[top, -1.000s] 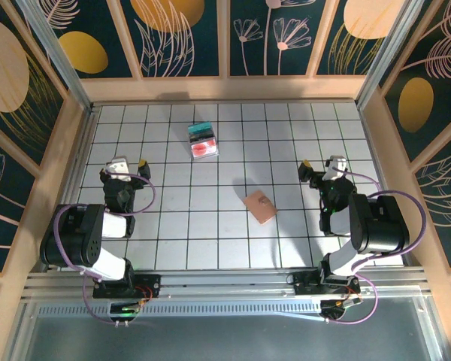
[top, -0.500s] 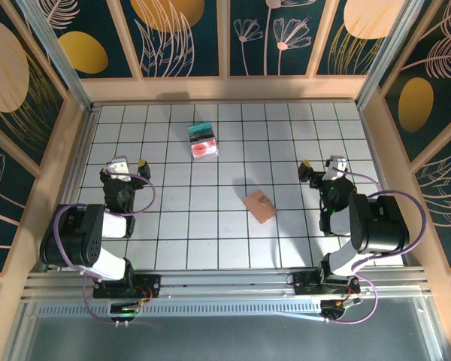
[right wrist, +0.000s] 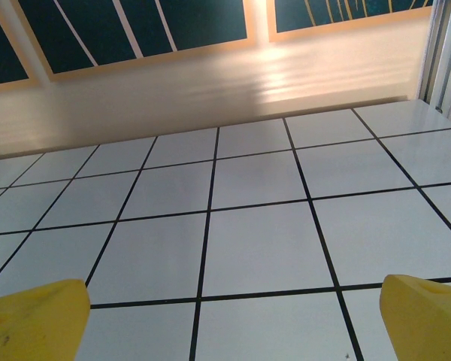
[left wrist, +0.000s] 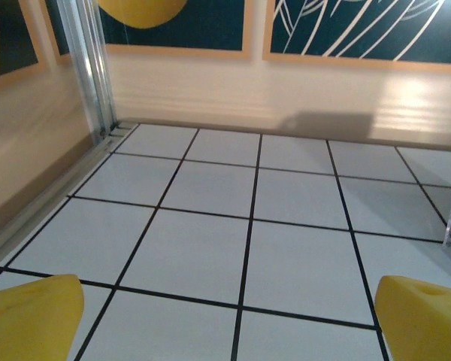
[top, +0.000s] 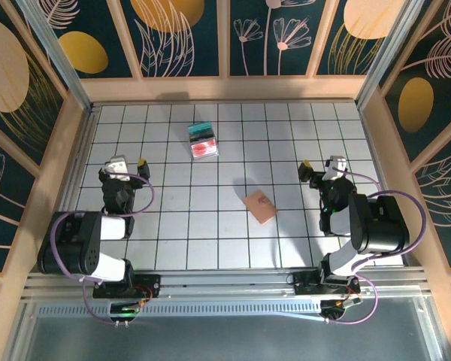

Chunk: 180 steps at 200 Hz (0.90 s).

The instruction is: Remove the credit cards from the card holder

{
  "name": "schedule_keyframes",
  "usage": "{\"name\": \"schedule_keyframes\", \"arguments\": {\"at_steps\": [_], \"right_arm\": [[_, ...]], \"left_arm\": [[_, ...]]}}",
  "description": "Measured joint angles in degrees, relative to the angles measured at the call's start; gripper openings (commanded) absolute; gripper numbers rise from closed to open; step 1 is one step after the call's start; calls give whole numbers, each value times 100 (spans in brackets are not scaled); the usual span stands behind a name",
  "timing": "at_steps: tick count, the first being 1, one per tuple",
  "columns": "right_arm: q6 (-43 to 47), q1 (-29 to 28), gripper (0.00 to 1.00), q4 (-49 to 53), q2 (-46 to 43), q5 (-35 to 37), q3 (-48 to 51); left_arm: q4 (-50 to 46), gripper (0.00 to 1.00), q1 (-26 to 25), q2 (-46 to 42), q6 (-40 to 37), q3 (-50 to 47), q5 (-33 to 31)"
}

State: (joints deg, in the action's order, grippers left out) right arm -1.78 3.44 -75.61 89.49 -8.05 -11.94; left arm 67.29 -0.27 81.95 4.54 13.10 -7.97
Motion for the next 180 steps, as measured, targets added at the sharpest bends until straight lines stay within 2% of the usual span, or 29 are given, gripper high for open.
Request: {"name": "schedule_keyframes", "arguments": {"at_steps": [49,120,148,180], "right_arm": [[0,0,99,557,-503,2,-48],[-44,0,99,1606,-1596,264,-214],[-162,0,99,2192,-2033,411,-450],[-398,-2,99,3010,-2374,621,-772]], "left_arm": [[-509,99,0,-1016,118,4,-199],[-2245,99,0,-2269,1060,470,-754],[-3117,99,2,-2337,1657,981,-918],[-3901,99,2,-1952,2103,1725,-732]]}}
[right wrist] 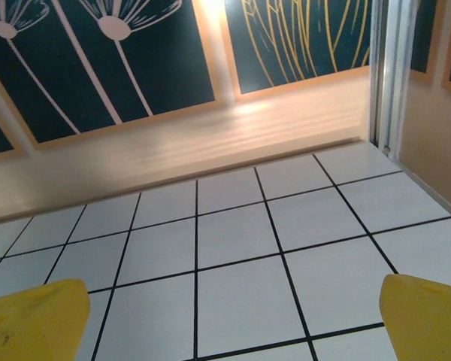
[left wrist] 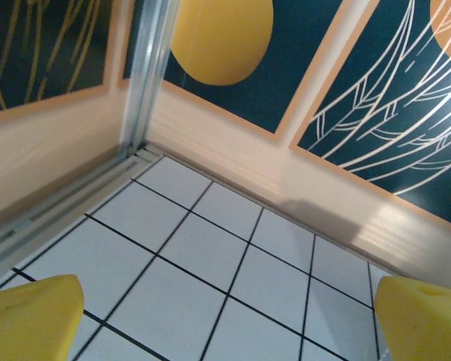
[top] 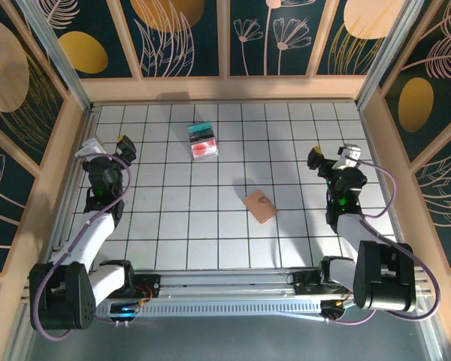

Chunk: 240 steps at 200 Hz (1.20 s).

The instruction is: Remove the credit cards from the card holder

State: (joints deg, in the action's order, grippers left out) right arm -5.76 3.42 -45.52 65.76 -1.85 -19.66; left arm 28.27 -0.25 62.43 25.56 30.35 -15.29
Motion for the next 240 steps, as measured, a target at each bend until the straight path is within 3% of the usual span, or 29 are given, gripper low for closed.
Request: {"name": "schedule_keyframes", "arguments": {"at_steps": [37,63,140,193,240], "right_arm": [[-483,-20,99,1266,-46,98,-627],[-719,-188,99,2168,-35,96,-1049],[-1005,-2070,99,4878,654,-260,-2229],[-1008,-2767,99,5886,1113,-776,-2334],[-1029,-2859,99,5958,1384,-1097,-2260]], "left_arm": [[-310,99,-26,439,437,251,616],[-579,99,-337,590,592,251,737],[-892,99,-1261,297,820,0,691],[-890,99,-1294,-22,1038,-341,560],[-881,99,-1294,35,1163,-345,566]]}}
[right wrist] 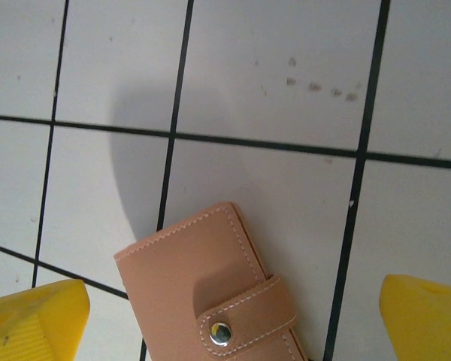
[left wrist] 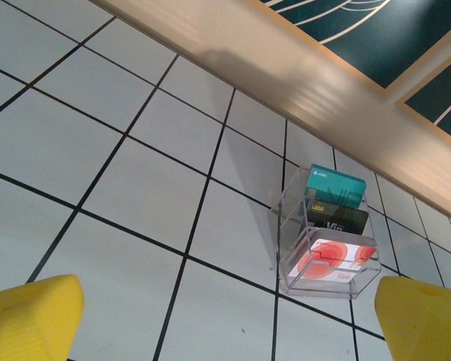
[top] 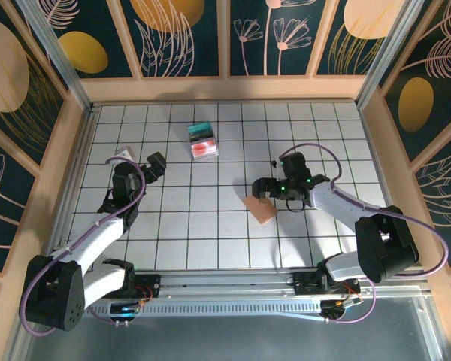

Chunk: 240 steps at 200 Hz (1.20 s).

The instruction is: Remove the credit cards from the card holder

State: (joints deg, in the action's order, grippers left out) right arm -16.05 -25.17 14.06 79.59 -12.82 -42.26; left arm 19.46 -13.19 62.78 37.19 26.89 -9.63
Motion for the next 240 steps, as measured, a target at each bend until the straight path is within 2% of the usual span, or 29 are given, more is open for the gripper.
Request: {"name": "schedule_keyframes", "arguments": {"at_steps": [82,149,240], "right_arm": [[-330,-385,99,-11,173,-682,61],[-804,-1097,99,22,212,-647,35],[-1281,-1899,99,1010,332,1200,-378]], "left_arm": [[-26,99,0,116,46,0,-4],[-173,99,0,114,46,4,-4],[-286,99,0,111,44,22,-7]]}}
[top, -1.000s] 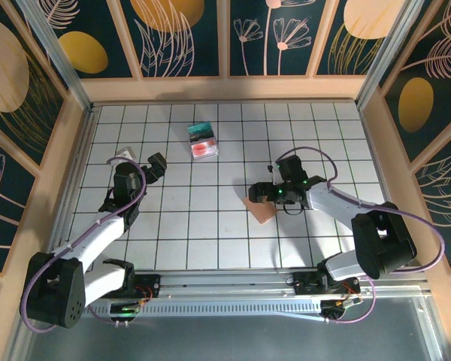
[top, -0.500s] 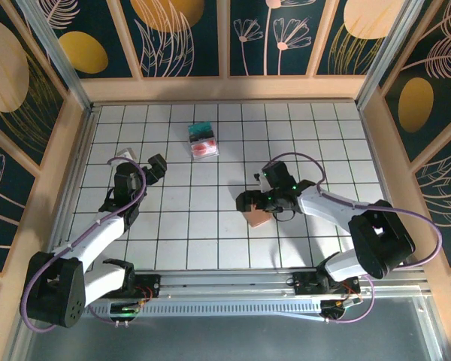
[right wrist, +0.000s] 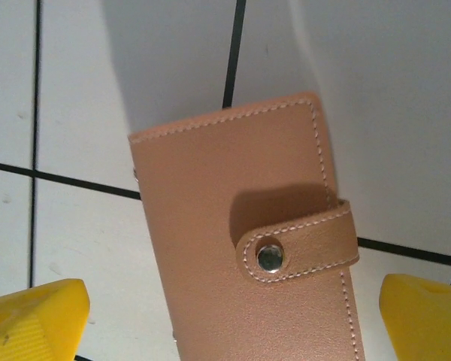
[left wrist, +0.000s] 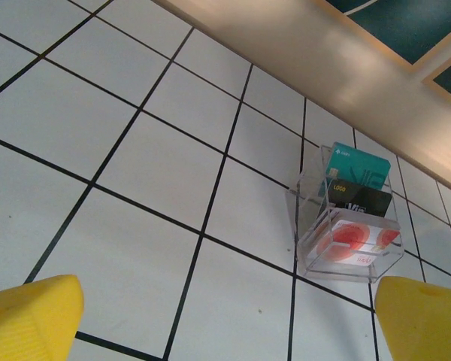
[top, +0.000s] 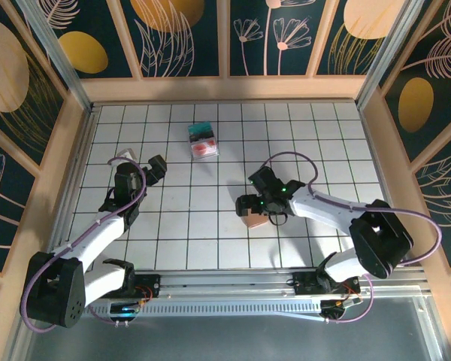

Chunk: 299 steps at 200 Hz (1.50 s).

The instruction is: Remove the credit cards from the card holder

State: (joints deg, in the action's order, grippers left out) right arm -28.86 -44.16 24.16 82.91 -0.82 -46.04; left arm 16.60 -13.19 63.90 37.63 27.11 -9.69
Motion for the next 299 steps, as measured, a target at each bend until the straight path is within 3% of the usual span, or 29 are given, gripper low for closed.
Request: {"name": "schedule_keyframes", "arguments": {"at_steps": [111,225,299], "right_arm": [[-20,-551,98,31,728,540,-48],[72,-638,66,-166,673,702,-46],[175,-695,57,-774,186,721,146]], "left_arm": [[-39,99,0,2,4,9,-17],[-387,99,0,2,269,337,-166],[-675,99,-13,17,490,651,245]]}}
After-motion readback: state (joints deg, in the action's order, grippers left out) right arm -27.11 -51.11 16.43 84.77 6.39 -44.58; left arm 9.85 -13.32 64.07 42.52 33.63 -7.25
